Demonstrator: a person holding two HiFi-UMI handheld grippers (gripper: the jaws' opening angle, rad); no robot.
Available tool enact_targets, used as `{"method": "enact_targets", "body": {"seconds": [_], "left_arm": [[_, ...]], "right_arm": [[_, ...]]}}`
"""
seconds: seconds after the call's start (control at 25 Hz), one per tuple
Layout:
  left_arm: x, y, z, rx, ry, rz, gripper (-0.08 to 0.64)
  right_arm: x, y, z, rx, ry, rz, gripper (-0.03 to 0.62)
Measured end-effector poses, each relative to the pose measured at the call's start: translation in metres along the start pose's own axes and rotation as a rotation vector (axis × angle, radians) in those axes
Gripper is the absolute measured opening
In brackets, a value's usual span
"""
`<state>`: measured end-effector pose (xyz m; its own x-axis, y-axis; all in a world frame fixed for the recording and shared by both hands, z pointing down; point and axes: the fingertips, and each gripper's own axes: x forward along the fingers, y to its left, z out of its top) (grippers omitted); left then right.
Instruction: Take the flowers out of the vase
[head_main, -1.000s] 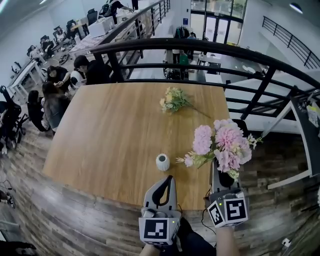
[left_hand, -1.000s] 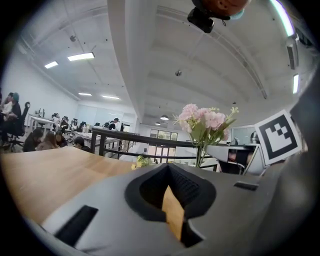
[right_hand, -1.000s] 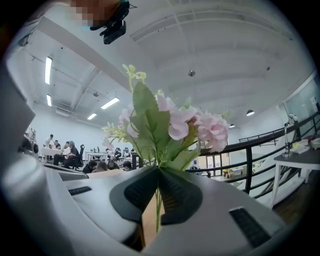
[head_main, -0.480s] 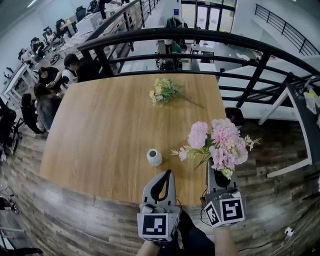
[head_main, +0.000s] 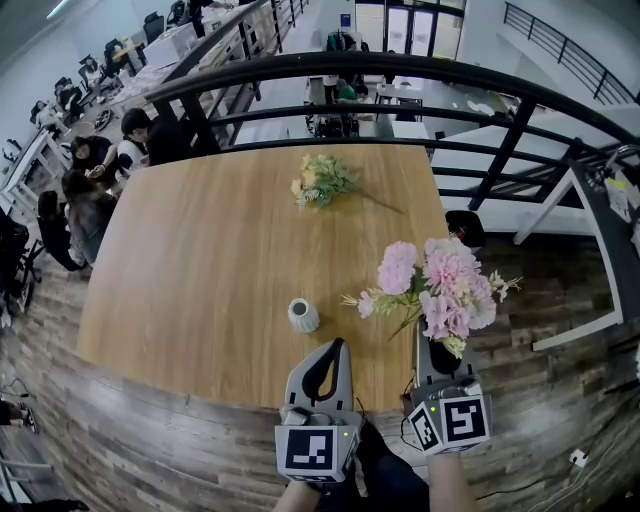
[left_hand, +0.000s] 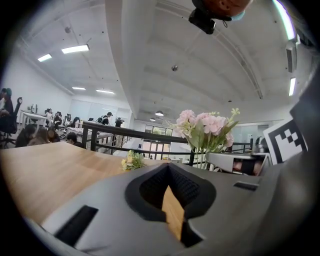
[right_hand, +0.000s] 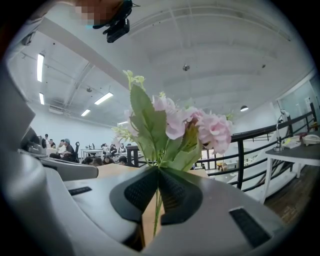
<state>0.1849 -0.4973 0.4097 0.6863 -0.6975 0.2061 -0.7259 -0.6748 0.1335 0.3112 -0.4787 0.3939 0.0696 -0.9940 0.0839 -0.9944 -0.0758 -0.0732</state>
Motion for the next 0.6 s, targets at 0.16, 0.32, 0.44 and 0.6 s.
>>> {"method": "enact_targets", "body": {"seconds": [0.16, 0.32, 0.44, 0.6], "left_arm": [[0.0013, -0.0008, 0.0007, 0.002, -0.008, -0.003, 0.032], [-0.0014, -0.0009, 0.0011, -0.007, -0.003, 0.002, 0.032], [-0.0028, -0.0015, 0.0023, -0.002, -0.006, 0.003, 0.032], [-0.0041, -0.0014, 0.0042, -0.005, -0.011, 0.008, 0.032]], "right_arm": [[0.0011, -0.0006, -0.0002, -0.002, -0.002, 0.0, 0.018], [0.0002, 0.0012, 0.001, -0.005, -0.001, 0.001, 0.018], [-0.0006, 0.0021, 0.0019, -0.001, 0.0, 0.004, 0.018], [-0.0012, 0.0031, 0.0014, 0.003, -0.007, 0.009, 0.018]]}}
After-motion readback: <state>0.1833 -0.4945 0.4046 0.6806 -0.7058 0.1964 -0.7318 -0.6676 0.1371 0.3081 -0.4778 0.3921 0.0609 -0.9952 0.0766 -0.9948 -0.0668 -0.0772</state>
